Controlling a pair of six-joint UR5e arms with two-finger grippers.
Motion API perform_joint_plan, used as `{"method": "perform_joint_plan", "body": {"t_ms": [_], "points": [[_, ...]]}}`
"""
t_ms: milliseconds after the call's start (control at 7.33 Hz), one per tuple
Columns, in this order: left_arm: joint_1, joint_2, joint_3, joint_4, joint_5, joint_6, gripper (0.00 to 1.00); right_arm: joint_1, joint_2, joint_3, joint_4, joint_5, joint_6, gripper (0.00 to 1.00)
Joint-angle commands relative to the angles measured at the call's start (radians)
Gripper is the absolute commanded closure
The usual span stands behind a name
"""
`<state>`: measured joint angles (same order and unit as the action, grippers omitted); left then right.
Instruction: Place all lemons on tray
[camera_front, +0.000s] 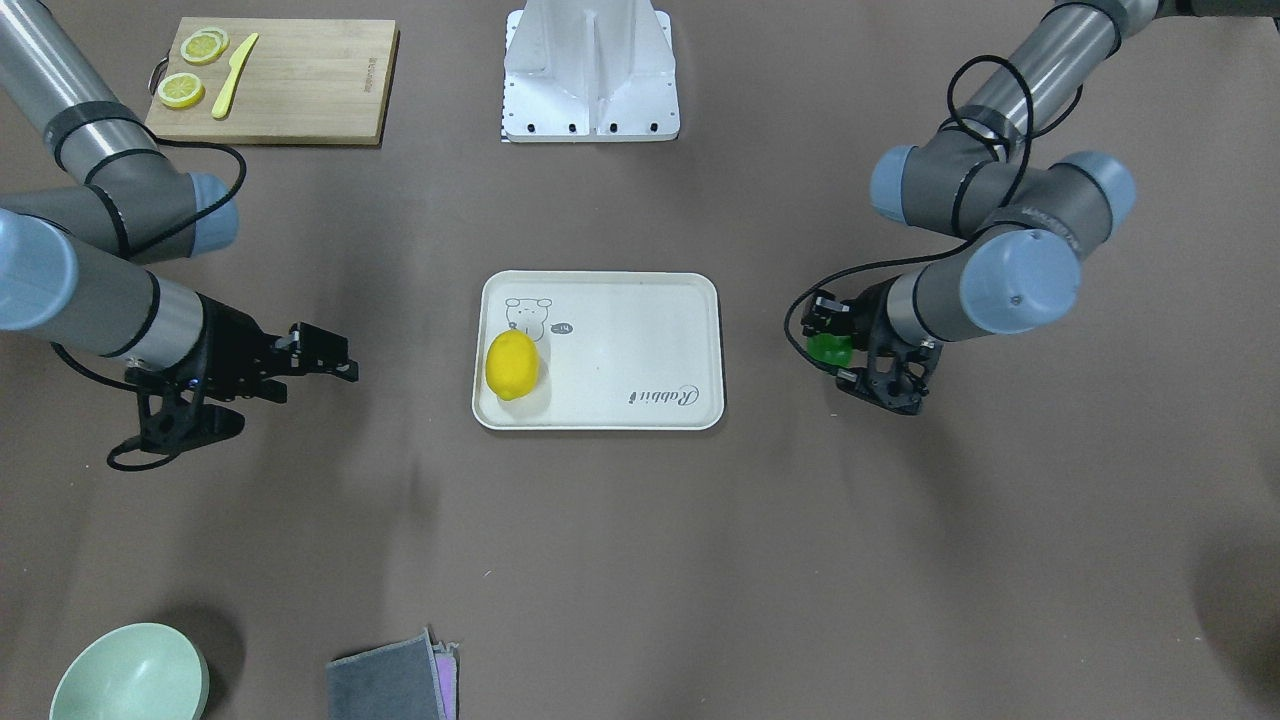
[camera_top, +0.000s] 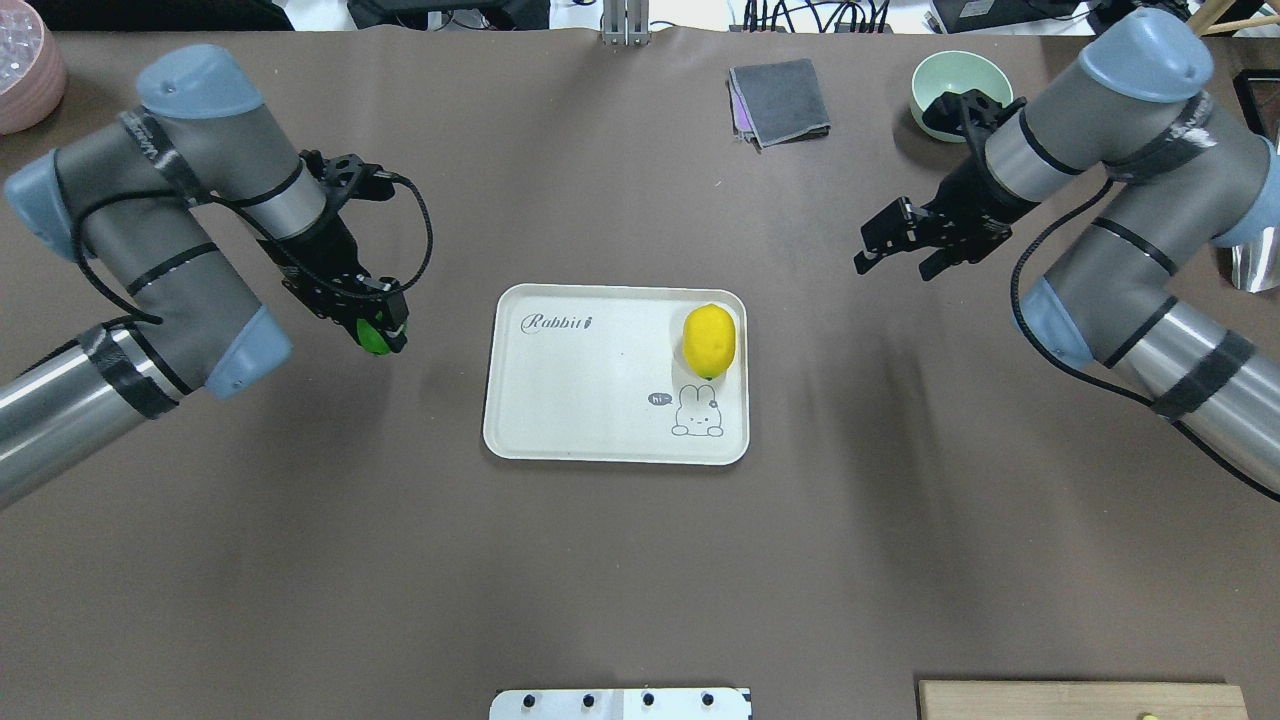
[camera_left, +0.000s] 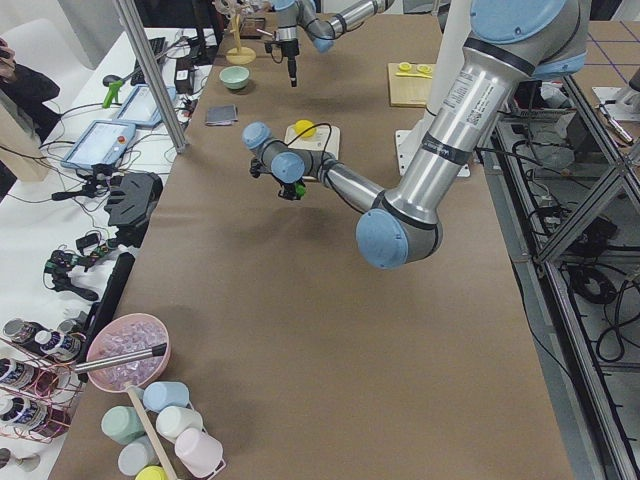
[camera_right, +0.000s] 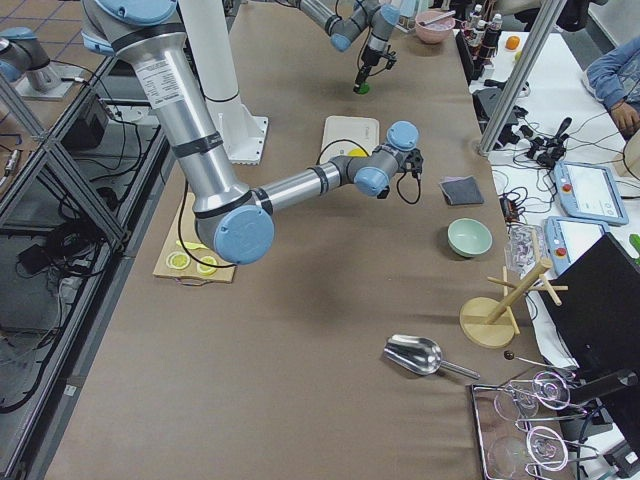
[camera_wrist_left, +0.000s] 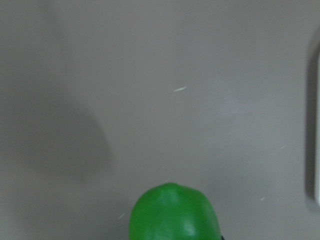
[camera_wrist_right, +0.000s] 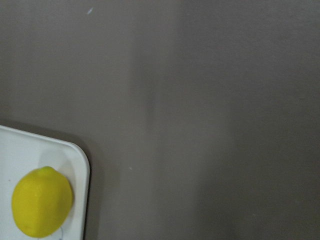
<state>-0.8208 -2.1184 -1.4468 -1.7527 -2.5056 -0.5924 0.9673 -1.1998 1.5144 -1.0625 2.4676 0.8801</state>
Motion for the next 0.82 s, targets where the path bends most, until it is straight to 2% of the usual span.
{"method": "perform_joint_plan", "body": {"t_ms": [0, 136, 273, 409, 682], "points": [[0.098, -0.105, 0.051, -0.128, 0.011, -0.249, 1.00, 0.065, -0.147, 0.093, -0.007, -0.019, -0.024, 0.01], [0.130, -0.171, 0.100, -0.129, 0.013, -0.321, 1.00, 0.089, -0.209, 0.121, -0.016, -0.035, -0.073, 0.01], [0.150, -0.198, 0.121, -0.131, 0.031, -0.329, 1.00, 0.156, -0.227, 0.124, -0.089, -0.041, -0.189, 0.01], [0.158, -0.198, 0.121, -0.133, 0.042, -0.328, 1.00, 0.222, -0.228, 0.144, -0.229, -0.038, -0.282, 0.01], [0.163, -0.195, 0.121, -0.130, 0.044, -0.326, 1.00, 0.328, -0.250, 0.156, -0.360, -0.041, -0.380, 0.01]]}}
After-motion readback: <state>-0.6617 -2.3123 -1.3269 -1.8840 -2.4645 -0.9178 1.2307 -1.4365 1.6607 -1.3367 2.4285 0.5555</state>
